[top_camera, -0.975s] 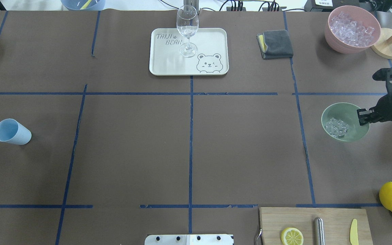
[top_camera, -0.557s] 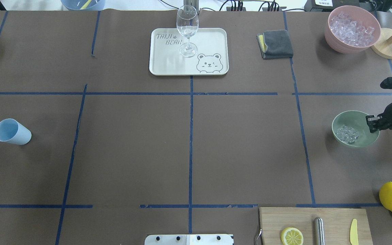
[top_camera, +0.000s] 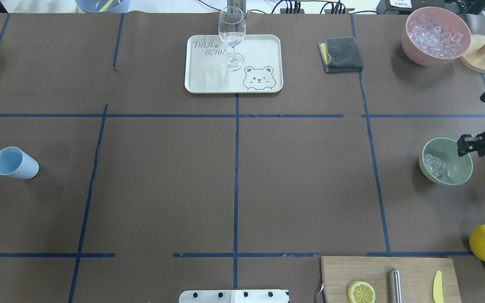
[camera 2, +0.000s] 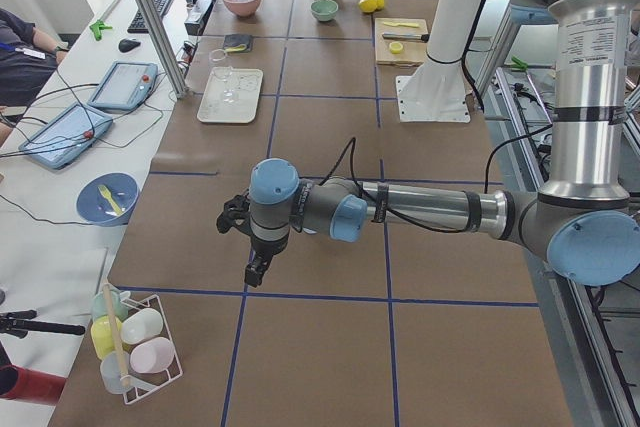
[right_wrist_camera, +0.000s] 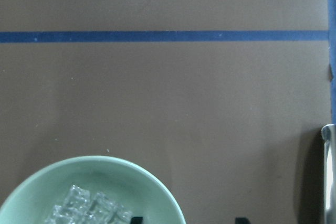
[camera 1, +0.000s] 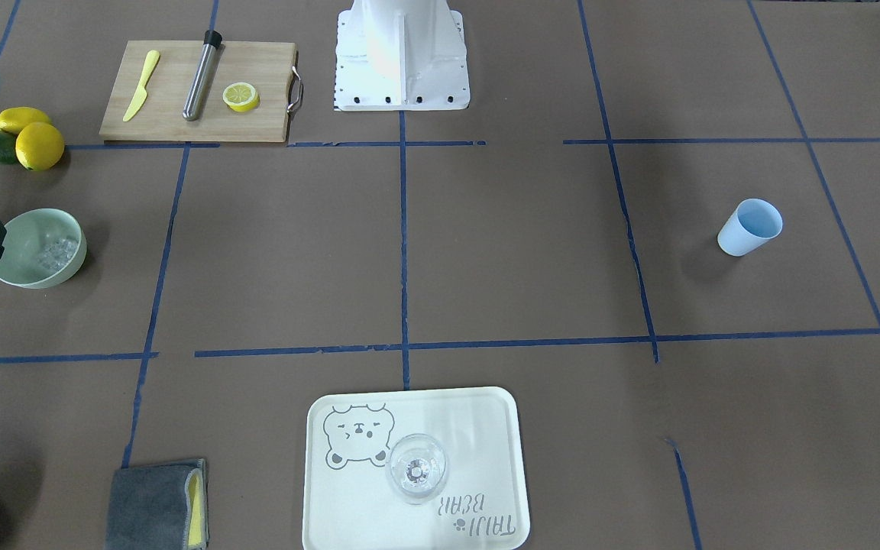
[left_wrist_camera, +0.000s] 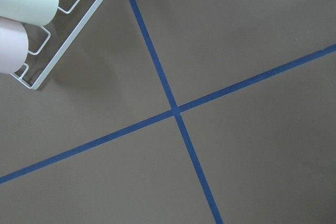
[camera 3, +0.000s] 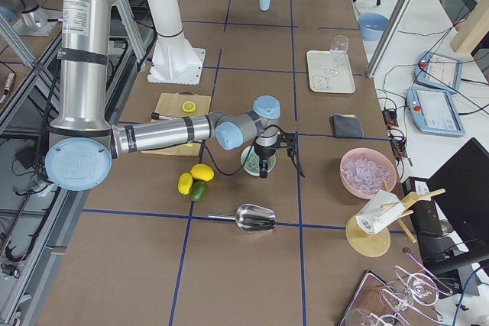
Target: Pour ice into bowl
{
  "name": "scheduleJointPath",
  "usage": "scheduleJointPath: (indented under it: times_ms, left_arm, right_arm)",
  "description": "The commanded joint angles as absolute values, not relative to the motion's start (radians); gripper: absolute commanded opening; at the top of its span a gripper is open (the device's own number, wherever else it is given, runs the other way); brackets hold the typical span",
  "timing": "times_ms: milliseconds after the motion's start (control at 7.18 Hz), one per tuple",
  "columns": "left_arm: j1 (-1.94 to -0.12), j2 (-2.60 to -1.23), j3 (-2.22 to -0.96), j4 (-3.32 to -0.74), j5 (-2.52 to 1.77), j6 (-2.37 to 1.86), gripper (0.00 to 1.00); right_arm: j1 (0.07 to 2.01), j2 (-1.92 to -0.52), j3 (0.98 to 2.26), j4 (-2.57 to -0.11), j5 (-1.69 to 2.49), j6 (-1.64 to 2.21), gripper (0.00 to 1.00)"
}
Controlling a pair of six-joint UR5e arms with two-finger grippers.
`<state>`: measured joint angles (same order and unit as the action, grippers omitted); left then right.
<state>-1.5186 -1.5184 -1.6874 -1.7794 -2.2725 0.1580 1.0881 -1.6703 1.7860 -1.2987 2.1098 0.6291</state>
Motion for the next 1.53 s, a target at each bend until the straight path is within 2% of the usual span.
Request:
scheduleJointPath:
  times_ms: [0, 418, 835, 1253, 1392]
  left_arm:
    - [-1.519, -1.517, -1.687, -1.779, -2.272, 0.158, 1.00]
    - [-1.548, -1.514, -1.687, -1.766, -2.273, 0.160, 1.00]
    - [-1.578, -1.513, -1.677, -1.712, -2.276, 0.163, 1.00]
    - [-1.606, -1.519, -1.658, -1.629, -2.292, 0.176, 1.00]
    - [-1.608, -1.516, -1.652, -1.594, -2.343, 0.176, 1.00]
  right_arm:
    - [1.230, -1.667, 1.793, -1.411, 2.111, 0.359, 1.00]
    - [1.420, -1.658, 1.818, -1.586, 2.252, 0.088, 1.00]
    - [1.564, -1.718, 1.813, -1.578, 2.384, 0.006, 1.00]
    - [1.591, -1.735, 1.809, -1.574, 2.413, -0.008, 1.00]
    - [1.589, -1.718, 1.771, -1.571, 2.404, -0.002, 1.00]
